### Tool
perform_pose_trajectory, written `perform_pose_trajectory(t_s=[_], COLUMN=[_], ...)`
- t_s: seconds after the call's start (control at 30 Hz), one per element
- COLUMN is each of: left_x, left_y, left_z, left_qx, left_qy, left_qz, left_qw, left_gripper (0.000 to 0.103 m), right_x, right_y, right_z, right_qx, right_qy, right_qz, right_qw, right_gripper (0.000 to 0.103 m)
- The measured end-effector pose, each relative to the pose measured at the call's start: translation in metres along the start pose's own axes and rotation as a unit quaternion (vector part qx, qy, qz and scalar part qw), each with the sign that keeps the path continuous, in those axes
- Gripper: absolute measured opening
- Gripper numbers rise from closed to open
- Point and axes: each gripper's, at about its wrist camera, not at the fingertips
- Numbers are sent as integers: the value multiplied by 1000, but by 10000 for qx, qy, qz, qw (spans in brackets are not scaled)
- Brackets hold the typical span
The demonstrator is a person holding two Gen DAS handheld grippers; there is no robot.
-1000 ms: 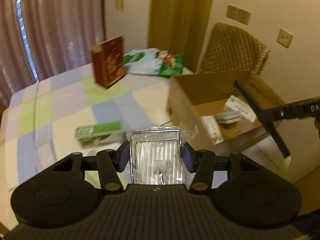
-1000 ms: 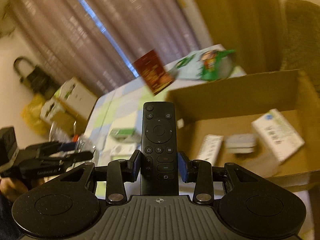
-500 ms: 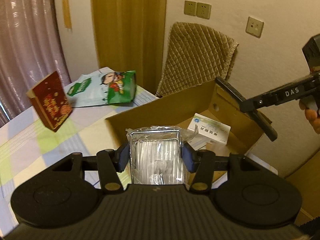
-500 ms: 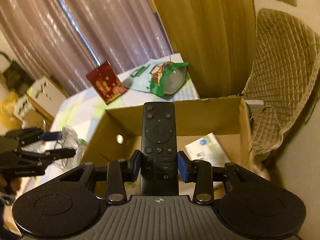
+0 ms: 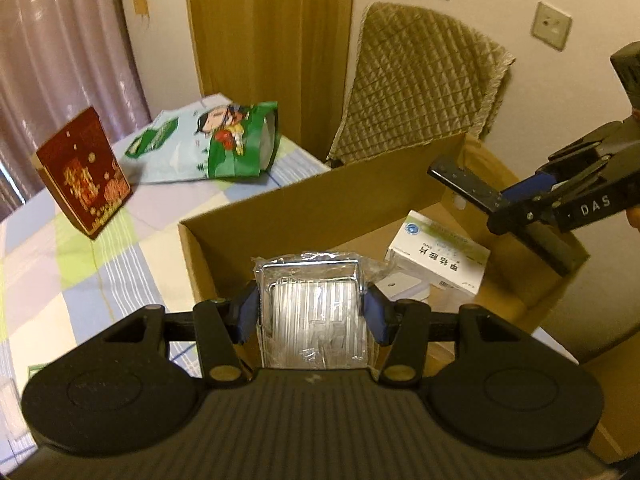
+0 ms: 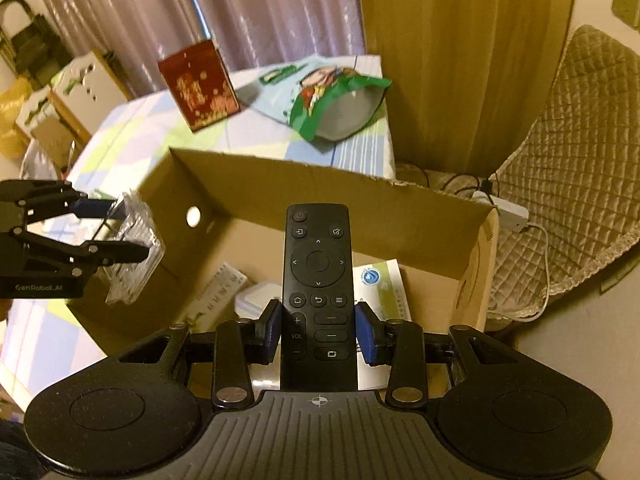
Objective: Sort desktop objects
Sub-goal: 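Carry the black remote and clear packet over the cardboard box with both grippers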
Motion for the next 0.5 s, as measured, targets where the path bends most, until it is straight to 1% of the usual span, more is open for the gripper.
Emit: perform_pose_trajectory(t_s=[0.17, 0.37, 0.5], left_x=[-1, -8, -17], left_y=[-20, -46, -65], left_z=[-2, -7, -9], left_qx=[-149, -282, -427], left_qy=[32, -329, -654], left_qz=[186, 410, 558], left_qw=[9997, 9982, 9954], left_gripper=[49, 49, 49], right_x=[-7, -16, -19], right_y=[-21, -44, -54], right_z=[-5, -10, -18], right_qx=[54, 62, -10], right_qy=[390, 1056, 1465], right_qz=[362, 706, 871], right_qw=[9986, 9919, 9854], right_gripper=[38, 38, 38])
Point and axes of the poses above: each gripper's, at about its wrist camera, not at the fingertips, and y roughly against the way its jaws point, z to its left, x to its underside, and after that the axes turned 9 degrees about y, right-handed
